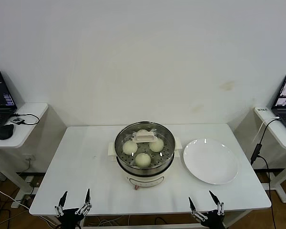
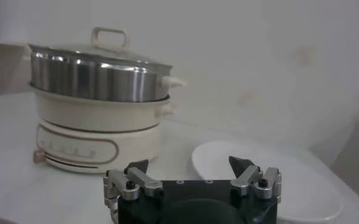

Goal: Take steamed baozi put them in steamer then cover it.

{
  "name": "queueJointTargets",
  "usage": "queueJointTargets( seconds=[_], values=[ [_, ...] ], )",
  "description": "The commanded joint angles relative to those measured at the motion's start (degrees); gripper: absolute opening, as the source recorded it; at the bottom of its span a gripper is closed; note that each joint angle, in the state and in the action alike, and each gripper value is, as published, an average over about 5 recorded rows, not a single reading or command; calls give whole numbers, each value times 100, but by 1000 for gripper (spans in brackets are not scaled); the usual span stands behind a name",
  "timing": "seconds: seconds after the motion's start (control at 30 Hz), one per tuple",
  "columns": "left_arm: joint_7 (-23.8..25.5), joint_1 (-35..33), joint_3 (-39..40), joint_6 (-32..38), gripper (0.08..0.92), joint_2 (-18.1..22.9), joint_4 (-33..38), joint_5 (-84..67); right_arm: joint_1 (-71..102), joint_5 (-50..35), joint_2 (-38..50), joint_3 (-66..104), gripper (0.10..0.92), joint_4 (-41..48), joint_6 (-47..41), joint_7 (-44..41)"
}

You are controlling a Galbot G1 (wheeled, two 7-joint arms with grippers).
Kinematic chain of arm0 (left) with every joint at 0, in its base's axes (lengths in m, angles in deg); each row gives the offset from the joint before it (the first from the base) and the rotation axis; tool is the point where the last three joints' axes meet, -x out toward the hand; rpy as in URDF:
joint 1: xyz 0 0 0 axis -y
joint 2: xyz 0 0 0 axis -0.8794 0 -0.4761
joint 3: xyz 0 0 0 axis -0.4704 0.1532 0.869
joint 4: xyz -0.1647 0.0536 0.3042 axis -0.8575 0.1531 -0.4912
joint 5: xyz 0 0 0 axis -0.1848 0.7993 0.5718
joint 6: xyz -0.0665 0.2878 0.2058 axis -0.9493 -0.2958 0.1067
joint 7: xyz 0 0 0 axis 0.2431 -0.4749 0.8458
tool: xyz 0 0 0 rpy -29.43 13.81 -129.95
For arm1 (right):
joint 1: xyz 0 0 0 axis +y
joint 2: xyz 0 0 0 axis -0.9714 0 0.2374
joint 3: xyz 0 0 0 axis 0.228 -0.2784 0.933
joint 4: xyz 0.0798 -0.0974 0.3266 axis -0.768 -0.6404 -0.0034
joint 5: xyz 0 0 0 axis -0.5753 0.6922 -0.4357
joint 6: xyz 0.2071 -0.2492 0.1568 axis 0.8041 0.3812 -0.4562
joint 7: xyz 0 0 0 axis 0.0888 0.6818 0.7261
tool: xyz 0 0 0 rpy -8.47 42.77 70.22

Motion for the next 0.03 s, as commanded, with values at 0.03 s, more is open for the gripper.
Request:
queueJointTargets(
  seconds=[0.03],
  values=[
    [-13,-132,-21,71,823,62,-108,-237,98,-216,32,-146,823,-296,-415,92]
  ],
)
